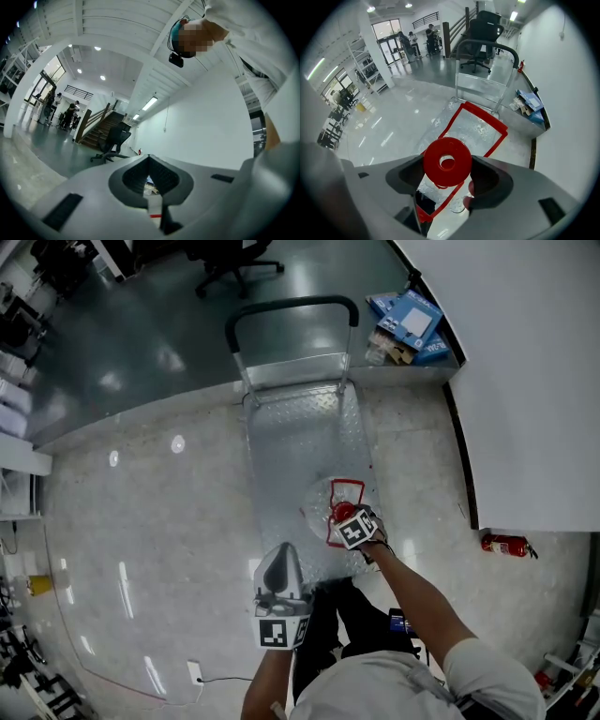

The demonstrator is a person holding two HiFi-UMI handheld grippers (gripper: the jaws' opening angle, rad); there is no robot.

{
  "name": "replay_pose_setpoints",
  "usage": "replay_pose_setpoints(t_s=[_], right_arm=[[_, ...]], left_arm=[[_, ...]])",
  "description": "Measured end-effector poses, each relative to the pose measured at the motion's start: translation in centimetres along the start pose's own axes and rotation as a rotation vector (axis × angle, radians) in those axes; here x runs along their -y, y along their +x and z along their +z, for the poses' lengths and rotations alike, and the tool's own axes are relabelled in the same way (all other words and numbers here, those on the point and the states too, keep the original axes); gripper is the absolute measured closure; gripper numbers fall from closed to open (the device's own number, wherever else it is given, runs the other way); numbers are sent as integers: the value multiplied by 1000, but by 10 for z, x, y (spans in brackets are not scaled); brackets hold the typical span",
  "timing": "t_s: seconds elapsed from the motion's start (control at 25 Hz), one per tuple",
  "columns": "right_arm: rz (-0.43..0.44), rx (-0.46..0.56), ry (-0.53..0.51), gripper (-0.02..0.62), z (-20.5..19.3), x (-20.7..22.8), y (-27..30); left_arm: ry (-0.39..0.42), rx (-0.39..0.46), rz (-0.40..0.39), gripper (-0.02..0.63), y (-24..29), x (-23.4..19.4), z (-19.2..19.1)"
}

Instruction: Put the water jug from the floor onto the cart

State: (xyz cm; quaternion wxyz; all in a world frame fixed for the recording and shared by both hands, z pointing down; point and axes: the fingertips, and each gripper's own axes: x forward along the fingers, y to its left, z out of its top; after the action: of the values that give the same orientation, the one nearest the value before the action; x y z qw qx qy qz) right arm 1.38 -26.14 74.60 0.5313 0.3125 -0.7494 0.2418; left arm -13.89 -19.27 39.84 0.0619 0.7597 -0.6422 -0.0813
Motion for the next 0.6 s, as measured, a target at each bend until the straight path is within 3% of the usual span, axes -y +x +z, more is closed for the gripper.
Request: replay_pose_setpoints(t_s=[0.36, 0.6], right_arm=[[7, 34, 18, 295, 55, 23, 38], [20, 28, 21, 295, 61, 25, 44]], left_arm=[[-10, -46, 17, 603, 7, -15, -18], [-11, -51, 37, 603, 10, -16, -25]])
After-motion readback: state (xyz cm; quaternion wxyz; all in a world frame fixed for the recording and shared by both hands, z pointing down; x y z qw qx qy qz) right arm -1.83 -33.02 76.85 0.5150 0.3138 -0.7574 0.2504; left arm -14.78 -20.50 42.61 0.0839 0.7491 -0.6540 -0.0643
